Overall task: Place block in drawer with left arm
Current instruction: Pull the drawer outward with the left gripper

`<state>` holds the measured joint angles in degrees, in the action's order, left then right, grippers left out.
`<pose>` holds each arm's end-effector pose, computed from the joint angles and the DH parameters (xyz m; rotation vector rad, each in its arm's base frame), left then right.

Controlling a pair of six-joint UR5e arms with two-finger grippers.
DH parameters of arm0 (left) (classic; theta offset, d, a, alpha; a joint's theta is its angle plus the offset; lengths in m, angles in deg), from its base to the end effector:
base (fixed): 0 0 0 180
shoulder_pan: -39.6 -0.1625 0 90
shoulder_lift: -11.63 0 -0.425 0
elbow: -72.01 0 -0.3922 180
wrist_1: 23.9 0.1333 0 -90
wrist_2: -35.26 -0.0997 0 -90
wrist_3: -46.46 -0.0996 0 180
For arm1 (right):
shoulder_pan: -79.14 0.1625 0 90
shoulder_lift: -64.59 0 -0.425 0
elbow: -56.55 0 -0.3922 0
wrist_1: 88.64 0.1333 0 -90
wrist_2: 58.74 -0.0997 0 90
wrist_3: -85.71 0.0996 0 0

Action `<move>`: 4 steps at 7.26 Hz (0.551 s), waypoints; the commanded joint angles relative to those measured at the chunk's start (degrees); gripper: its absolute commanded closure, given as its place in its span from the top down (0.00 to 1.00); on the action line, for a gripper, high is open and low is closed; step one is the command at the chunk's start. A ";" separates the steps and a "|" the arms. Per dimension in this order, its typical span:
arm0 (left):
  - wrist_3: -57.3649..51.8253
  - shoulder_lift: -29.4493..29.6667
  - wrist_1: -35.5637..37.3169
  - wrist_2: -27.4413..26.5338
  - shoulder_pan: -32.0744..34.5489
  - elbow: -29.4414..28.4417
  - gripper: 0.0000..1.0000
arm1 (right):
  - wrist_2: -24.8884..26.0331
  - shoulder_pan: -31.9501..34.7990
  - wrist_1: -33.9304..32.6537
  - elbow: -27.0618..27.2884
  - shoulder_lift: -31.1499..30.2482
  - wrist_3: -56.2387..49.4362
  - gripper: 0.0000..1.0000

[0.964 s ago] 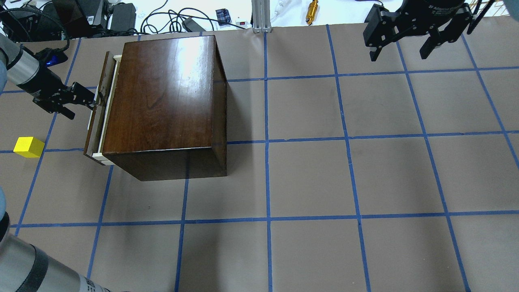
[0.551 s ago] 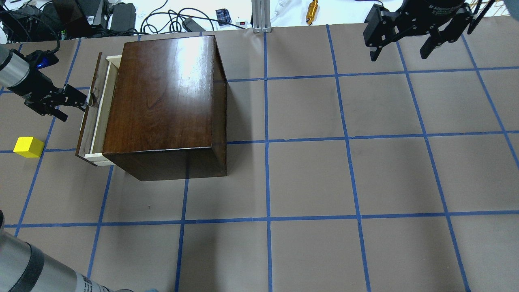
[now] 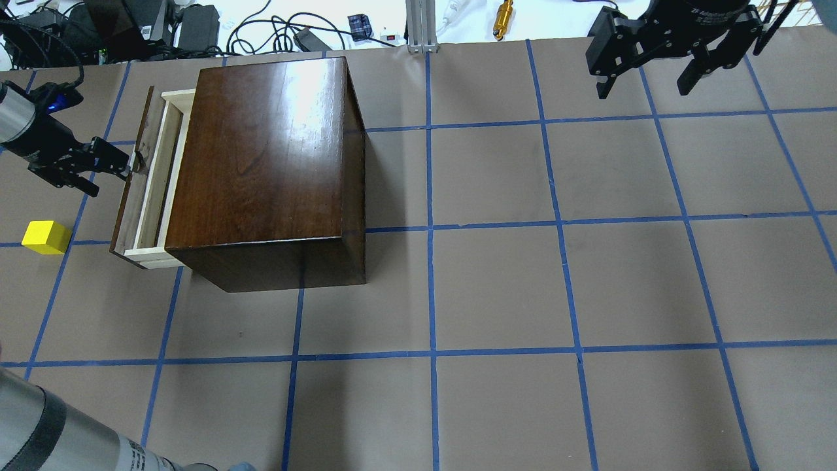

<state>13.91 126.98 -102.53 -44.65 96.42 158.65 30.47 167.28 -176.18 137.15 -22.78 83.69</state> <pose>0.2162 -0.6061 0.2850 0.0396 -2.8922 -0.0872 0.1179 -0.5200 0.5415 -0.0052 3.1281 -0.1184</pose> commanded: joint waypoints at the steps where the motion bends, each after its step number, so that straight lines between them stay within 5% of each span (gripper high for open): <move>1: -0.15 0.05 -0.03 0.01 -0.56 -0.33 1.00 | 0.00 0.02 0.00 0.00 0.01 0.00 1.00; 4: -1.73 0.05 0.05 -0.60 -1.09 -0.42 1.00 | 0.00 0.02 0.00 0.00 0.01 0.00 1.00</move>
<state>12.81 127.02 -102.54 -44.86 95.45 158.27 30.47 167.30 -176.18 137.15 -22.78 83.69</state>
